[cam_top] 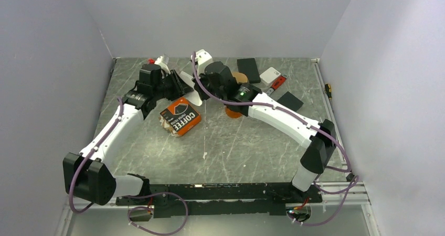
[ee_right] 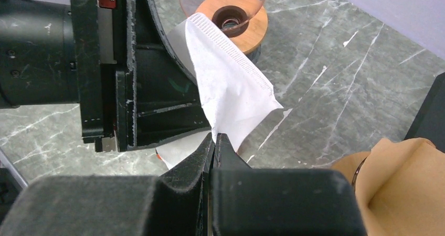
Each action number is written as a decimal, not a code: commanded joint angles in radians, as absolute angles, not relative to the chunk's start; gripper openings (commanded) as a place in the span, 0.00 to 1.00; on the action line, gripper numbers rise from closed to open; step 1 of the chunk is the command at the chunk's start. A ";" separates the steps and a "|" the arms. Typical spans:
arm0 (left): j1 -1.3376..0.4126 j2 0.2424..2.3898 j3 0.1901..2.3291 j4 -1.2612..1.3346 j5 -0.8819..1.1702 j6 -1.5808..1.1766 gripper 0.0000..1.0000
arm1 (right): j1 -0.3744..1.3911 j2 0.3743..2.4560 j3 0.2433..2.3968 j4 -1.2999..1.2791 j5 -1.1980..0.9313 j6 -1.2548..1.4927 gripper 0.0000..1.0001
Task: Place the coffee filter in the dripper
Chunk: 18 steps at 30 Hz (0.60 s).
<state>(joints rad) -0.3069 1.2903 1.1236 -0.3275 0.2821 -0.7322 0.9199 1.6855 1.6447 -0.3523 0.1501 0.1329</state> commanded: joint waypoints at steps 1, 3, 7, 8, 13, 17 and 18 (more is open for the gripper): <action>-0.311 1.273 1.149 -0.323 0.271 -0.750 0.22 | 0.920 1.691 1.680 -0.328 0.168 0.144 0.00; -0.311 1.272 1.154 -0.326 0.281 -0.752 0.06 | 0.922 1.690 1.668 -0.316 0.194 0.134 0.14; -0.311 1.269 1.168 -0.325 0.303 -0.765 0.00 | 0.923 1.709 1.663 -0.295 0.223 0.114 0.23; -0.312 1.269 1.173 -0.331 0.306 -0.765 0.00 | 0.923 1.719 1.669 -0.292 0.230 0.109 0.26; -0.313 1.259 1.184 -0.349 0.312 -0.776 0.00 | 0.940 1.767 1.710 -0.297 0.315 0.070 0.43; -0.313 1.255 1.188 -0.354 0.321 -0.788 0.00 | 0.957 1.790 1.714 -0.280 0.383 0.028 0.52; -0.313 1.255 1.189 -0.355 0.327 -0.787 0.00 | 0.957 1.794 1.717 -0.279 0.396 0.025 0.53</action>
<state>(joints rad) -0.3077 1.2892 1.1412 -0.3607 0.2916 -0.7639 0.9386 1.7847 1.6661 -0.3340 0.3050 0.0723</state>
